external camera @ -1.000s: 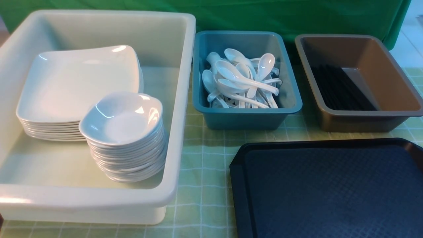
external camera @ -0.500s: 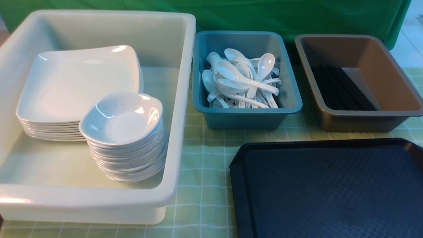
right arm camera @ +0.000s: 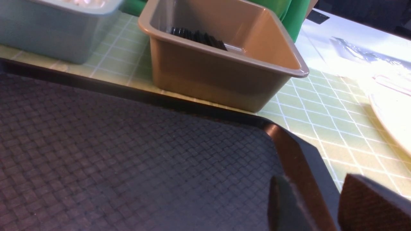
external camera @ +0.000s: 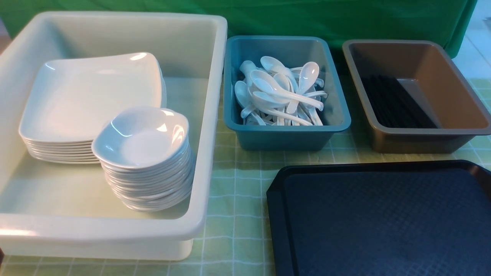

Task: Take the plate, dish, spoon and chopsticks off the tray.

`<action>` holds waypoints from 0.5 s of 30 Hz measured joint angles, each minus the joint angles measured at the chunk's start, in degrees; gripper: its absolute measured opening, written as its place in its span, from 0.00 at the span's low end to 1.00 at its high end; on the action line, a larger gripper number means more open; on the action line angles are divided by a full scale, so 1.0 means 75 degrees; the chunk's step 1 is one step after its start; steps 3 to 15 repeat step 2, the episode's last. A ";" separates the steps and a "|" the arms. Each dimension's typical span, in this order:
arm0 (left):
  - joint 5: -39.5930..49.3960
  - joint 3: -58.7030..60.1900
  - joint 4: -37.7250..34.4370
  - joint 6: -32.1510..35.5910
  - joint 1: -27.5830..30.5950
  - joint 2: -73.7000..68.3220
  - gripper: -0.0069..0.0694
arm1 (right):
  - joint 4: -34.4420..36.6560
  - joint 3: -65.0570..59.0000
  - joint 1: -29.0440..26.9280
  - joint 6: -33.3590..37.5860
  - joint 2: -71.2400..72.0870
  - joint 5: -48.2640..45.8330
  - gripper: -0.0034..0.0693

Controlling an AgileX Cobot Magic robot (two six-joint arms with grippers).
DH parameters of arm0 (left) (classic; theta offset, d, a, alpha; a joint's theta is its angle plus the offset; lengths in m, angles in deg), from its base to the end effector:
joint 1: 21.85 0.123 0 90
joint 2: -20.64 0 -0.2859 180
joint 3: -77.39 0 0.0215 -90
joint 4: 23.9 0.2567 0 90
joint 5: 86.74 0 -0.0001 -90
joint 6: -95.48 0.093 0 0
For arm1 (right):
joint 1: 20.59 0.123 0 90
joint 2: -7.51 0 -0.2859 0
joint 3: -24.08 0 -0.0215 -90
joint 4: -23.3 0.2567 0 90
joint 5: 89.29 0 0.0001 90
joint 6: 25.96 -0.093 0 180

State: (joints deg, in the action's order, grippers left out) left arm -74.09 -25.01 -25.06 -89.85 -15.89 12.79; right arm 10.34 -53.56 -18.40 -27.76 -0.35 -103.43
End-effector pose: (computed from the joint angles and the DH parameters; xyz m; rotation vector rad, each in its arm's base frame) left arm 0.0627 0.0061 0.1906 -0.1820 1.7024 -0.0103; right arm 0.0628 -0.0027 0.1886 -0.1558 1.7283 -0.1578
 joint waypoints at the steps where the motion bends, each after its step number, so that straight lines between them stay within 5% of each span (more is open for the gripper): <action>1: 0.0000 0.0000 0.0000 0.0000 0.0000 0.0000 0.08 | 0.0000 0.0000 0.0000 0.0000 0.0000 0.0000 0.38; 15: 0.0000 0.0000 0.0000 0.0000 0.0000 0.0000 0.08 | 0.0000 0.0000 0.0000 0.0000 0.0000 0.0000 0.38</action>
